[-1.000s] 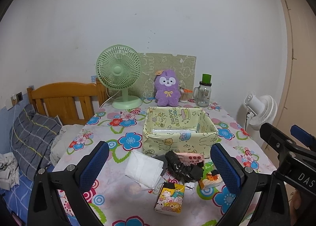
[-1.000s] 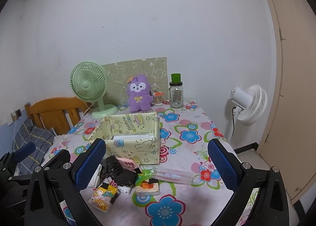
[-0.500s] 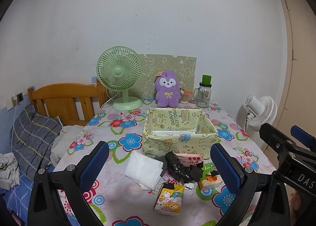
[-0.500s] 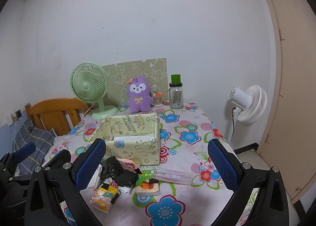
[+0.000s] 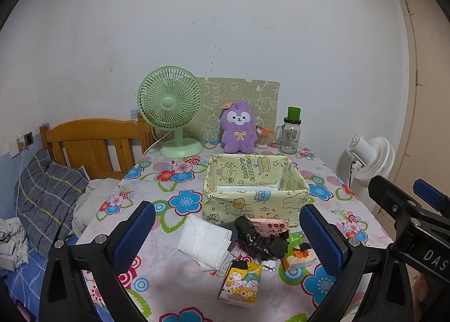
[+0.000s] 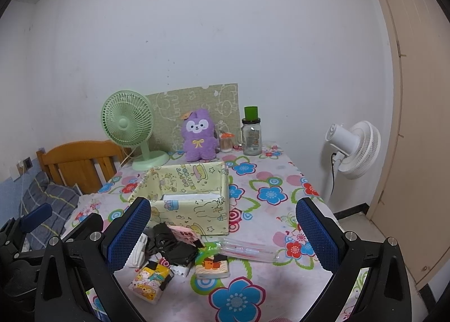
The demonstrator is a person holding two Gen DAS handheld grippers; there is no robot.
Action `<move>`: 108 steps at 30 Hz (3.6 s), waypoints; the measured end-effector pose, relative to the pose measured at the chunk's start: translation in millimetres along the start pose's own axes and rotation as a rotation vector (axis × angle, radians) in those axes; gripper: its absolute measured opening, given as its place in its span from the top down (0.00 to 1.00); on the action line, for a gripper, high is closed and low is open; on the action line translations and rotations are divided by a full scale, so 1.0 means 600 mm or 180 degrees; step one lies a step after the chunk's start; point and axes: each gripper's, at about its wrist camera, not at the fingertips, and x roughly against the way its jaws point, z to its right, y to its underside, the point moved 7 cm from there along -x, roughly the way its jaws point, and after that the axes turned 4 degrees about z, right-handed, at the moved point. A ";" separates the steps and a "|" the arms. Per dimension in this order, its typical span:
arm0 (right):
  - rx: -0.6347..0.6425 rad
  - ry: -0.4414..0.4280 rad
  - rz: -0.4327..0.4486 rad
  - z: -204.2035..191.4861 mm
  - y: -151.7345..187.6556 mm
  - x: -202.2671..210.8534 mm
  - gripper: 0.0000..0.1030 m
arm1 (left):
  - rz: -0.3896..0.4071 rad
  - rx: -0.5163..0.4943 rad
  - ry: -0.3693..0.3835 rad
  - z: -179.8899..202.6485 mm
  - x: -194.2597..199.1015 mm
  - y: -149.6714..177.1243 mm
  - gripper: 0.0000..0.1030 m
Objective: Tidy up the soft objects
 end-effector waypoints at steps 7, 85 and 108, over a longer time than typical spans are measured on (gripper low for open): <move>-0.0011 0.0000 -0.0001 -0.002 0.002 -0.001 0.00 | -0.0033 0.0032 0.0044 0.000 -0.001 -0.001 0.00; 0.0229 -0.0729 -0.1363 -0.130 0.192 -0.270 0.83 | -0.1174 -0.0097 0.0110 -0.028 -0.232 0.163 0.66; 0.0186 -0.0581 -0.1041 -0.111 0.147 -0.199 0.88 | -0.0990 -0.0059 0.0258 -0.003 -0.177 0.128 0.88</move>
